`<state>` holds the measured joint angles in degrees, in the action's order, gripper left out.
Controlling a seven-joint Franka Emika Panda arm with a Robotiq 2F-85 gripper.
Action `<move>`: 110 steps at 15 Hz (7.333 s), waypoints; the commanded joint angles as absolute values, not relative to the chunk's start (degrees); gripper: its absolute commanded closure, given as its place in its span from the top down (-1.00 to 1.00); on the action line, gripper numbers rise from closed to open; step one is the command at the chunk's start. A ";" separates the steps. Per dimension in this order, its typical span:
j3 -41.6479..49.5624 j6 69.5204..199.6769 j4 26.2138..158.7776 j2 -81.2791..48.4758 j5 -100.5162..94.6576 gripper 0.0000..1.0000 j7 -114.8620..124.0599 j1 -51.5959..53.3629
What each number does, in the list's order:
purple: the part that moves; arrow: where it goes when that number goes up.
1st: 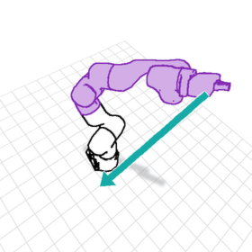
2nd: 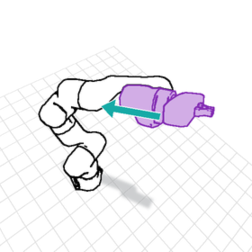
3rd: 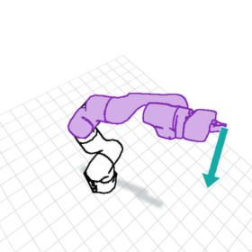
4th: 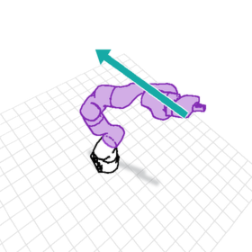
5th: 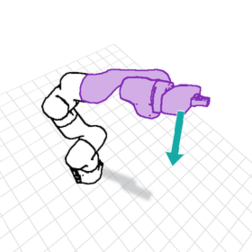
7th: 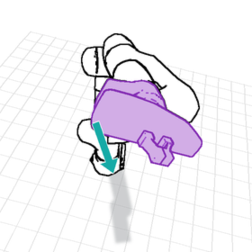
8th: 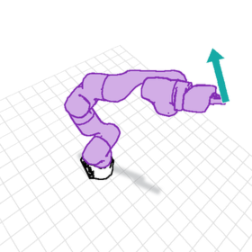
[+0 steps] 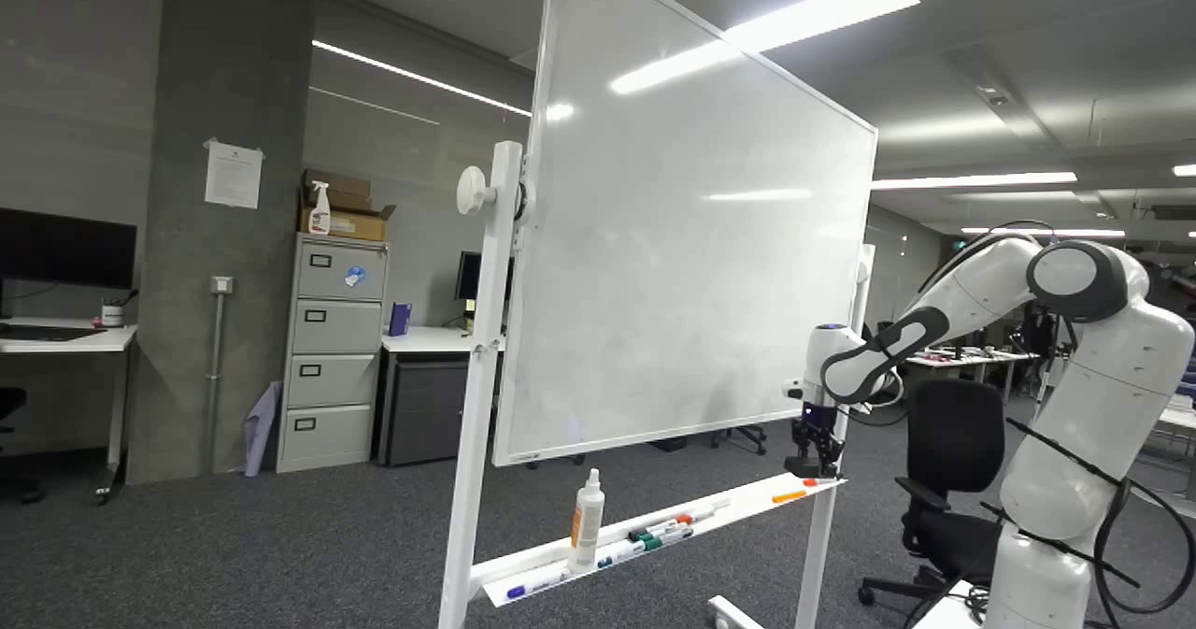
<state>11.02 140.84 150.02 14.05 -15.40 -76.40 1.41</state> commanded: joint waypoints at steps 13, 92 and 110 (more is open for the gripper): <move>8.95 148.54 148.46 6.89 -16.65 -0.37 -73.63 -1.57; 2.59 160.72 135.87 -13.38 4.26 -0.37 -15.59 -4.09; 2.06 160.13 132.95 -16.81 3.17 -0.37 -13.12 -4.20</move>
